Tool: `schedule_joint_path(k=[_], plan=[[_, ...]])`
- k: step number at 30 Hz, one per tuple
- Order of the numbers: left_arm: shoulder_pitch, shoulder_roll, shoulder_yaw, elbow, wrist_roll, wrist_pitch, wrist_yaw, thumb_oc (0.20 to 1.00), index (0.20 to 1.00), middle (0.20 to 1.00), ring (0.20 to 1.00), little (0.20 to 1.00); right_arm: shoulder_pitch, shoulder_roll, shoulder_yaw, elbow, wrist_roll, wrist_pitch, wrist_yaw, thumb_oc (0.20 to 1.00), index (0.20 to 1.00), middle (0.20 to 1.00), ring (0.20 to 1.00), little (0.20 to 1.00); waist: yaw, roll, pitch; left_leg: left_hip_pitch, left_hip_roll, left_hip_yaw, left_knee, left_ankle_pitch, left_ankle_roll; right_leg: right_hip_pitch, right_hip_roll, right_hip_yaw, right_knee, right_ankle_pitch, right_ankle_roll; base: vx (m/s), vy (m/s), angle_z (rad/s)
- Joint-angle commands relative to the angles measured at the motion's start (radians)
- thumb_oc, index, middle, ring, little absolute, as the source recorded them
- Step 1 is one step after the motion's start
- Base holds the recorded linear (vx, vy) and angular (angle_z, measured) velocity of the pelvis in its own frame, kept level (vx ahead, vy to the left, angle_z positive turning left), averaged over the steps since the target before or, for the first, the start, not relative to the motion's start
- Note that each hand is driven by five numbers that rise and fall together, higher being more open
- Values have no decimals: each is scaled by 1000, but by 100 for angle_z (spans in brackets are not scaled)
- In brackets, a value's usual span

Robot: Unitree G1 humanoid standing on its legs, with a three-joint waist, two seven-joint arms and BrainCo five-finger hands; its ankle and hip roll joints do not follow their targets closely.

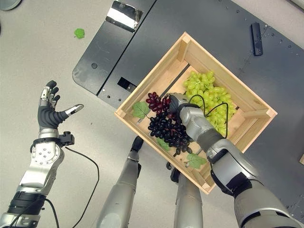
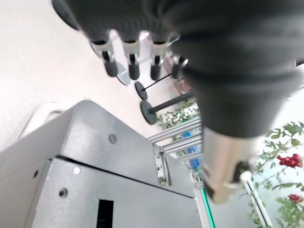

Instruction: Pick up the fruits from the basket on one side to the basket on the other side

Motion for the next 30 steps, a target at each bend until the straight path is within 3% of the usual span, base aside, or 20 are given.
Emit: schedule_joint_path(k=[1, 10, 11, 13, 14, 15, 16, 17, 18, 19, 24, 25, 27, 30], plan=[[-3, 18, 44, -76, -6, -38, 14, 1000, 1000, 1000, 1000, 1000, 45, -52, 39, 17, -19, 0, 42, 200, 200, 200, 200, 200, 6, -30, 8, 22, -38, 66, 19, -63, 119, 82, -3, 32, -62, 22, 91, 0, 0, 0], [-5, 17, 39, -77, -5, -49, 3, 1000, 1000, 1000, 1000, 1000, 92, -114, 21, -75, 15, -36, 66, 200, 200, 200, 200, 200, -4, -32, 8, 31, -38, 68, -2, -51, 118, 90, -2, 33, -77, 29, 92, 0, 0, 0], [-9, 17, 37, -76, -8, -53, -2, 1000, 1000, 1000, 1000, 1000, 105, -120, 17, -99, 68, -54, 82, 200, 200, 200, 200, 200, -3, -32, 8, 32, -38, 66, -3, -49, 118, 91, -2, 32, -77, 29, 92, 0, 0, 0], [-29, 28, 21, -65, -24, -58, -15, 1000, 1000, 1000, 1000, 1000, 92, -62, 3, -125, 323, -68, 118, 200, 200, 200, 200, 200, 7, -26, 8, 38, -38, 61, -10, -42, 117, 97, -4, 26, -81, 29, 91, 0, 0, 0], [-29, 28, 21, -65, -25, -59, -15, 1000, 1000, 1000, 1000, 1000, 92, -63, 4, -126, 326, -67, 118, 200, 200, 200, 200, 200, 7, -26, 8, 38, -38, 61, -11, -42, 117, 97, -5, 26, -81, 29, 91, 0, 0, 0], [-35, 49, 21, -56, -21, -70, -43, 1000, 1000, 1000, 1000, 1000, 111, -107, 11, -230, 553, -112, 195, 200, 200, 200, 200, 200, 11, -38, 8, 45, -36, 60, -23, -34, 114, 104, -5, 23, -89, 34, 93, 0, 0, 0], [-35, 53, 13, -56, -24, -77, -56, 1000, 1000, 1000, 1000, 1000, 132, -127, 13, -246, 658, -131, 217, 200, 200, 200, 200, 200, 13, -40, 8, 49, -36, 58, -30, -29, 113, 106, -6, 21, -92, 36, 94, 0, 0, 0], [-36, 52, 12, -56, -24, -78, -56, 1000, 1000, 1000, 1000, 1000, 133, -129, 13, -247, 660, -131, 218, 200, 200, 200, 200, 200, 14, -39, 8, 50, -36, 58, -32, -28, 112, 106, -6, 21, -93, 36, 94, 0, 0, 0], [-37, 59, -3, -62, -30, -96, -77, 1000, 1000, 1000, 1000, 1000, 187, -159, -10, -308, 927, -151, 259, 200, 200, 200, 200, 200, 20, -41, 8, 61, -35, 55, -56, -15, 108, 116, -9, 13, -106, 42, 97, 0, 0, 0], [-38, 59, -4, -61, -30, -96, -76, 1000, 1000, 1000, 1000, 1000, 188, -160, -11, -309, 928, -151, 259, 200, 200, 200, 200, 200, 21, -40, 8, 62, -35, 55, -57, -14, 108, 117, -9, 12, -107, 42, 97, 12, -21, 4], [-66, 83, -15, -29, -37, -134, -81, 1000, 1000, 1000, 1000, 1000, 353, -207, -77, -495, 1295, -182, 334, 200, 200, 200, 200, 200, 29, -39, 7, 110, -30, 40, -140, 38, 95, 163, -12, -13, -156, 60, 104, 7, -17, 2], [-66, 83, -16, -29, -37, -134, -81, 1000, 1000, 1000, 1000, 1000, 355, -208, -79, -497, 1295, -181, 333, 200, 200, 200, 200, 200, 30, -39, 7, 112, -30, 39, -142, 39, 95, 165, -12, -14, -157, 60, 104, 17, -26, 8], [-61, 67, -15, -10, -42, -141, -78, 1000, 1000, 1000, 1000, 1000, 453, -185, -131, -565, 1420, -188, 353, 200, 200, 200, 200, 200, 24, -35, -6, 134, -30, 33, -174, 55, 93, 189, -13, -26, -175, 66, 104, 18, 7, 7], [-53, 54, -12, 5, -47, -145, -71, 1000, 1000, 1000, 1000, 1000, 518, -155, -174, -593, 1487, -215, 336, 200, 200, 200, 200, 200, 18, -31, -25, 158, -31, 32, -200, 66, 89, 211, -16, -31, -193, 70, 104, 4, 4, 1]])
